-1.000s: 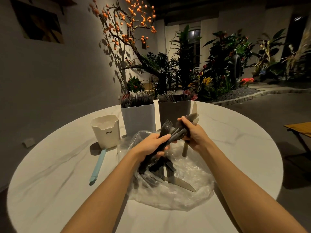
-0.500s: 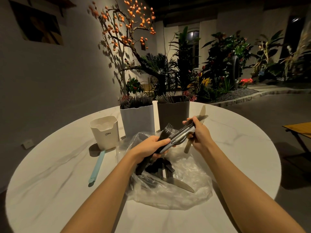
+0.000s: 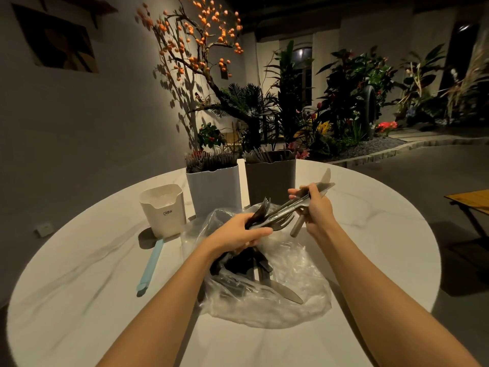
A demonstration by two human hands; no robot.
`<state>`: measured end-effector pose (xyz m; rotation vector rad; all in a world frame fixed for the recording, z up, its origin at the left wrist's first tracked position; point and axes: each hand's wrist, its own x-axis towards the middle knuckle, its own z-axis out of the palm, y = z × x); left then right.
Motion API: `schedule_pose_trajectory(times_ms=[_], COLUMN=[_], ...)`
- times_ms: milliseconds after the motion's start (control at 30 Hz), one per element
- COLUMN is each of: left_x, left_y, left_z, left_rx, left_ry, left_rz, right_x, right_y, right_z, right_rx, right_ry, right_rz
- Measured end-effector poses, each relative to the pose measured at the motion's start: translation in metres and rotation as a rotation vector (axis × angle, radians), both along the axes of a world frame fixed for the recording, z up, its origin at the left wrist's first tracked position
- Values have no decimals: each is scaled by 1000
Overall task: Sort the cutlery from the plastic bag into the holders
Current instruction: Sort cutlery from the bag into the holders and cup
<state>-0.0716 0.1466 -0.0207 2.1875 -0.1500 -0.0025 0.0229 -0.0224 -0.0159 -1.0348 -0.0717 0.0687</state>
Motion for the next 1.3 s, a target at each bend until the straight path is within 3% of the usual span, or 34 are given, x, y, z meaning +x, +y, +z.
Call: schedule_pose_trajectory(times_ms=[100, 200, 433, 700, 800, 1000, 1167, 1300], left_x=[3, 4, 2, -1, -1, -3, -3, -1], left_y=[-1, 0, -5, 3, 5, 1, -8, -15], left_z=[-5, -6, -4, 0, 1, 4, 8, 9], left_rx=[-59, -65, -72, 71, 34, -126, -296, -418], left_ry=[-76, -41, 7, 14, 33, -14, -79, -121], left_rz=[49, 27, -20, 2, 30, 87, 118, 170], right_x=[-1, -1, -6, 3, 3, 3, -13, -23], right_y=[0, 4, 15, 4, 1, 4, 16, 25], right_z=[2, 2, -3, 2, 2, 1, 8, 5], right_rx=[239, 377, 449, 546, 561, 334, -4, -156], right_ry=[96, 170, 178, 152, 134, -10, -278, -392], right_rz=[45, 93, 293, 50, -15, -37, 75, 153])
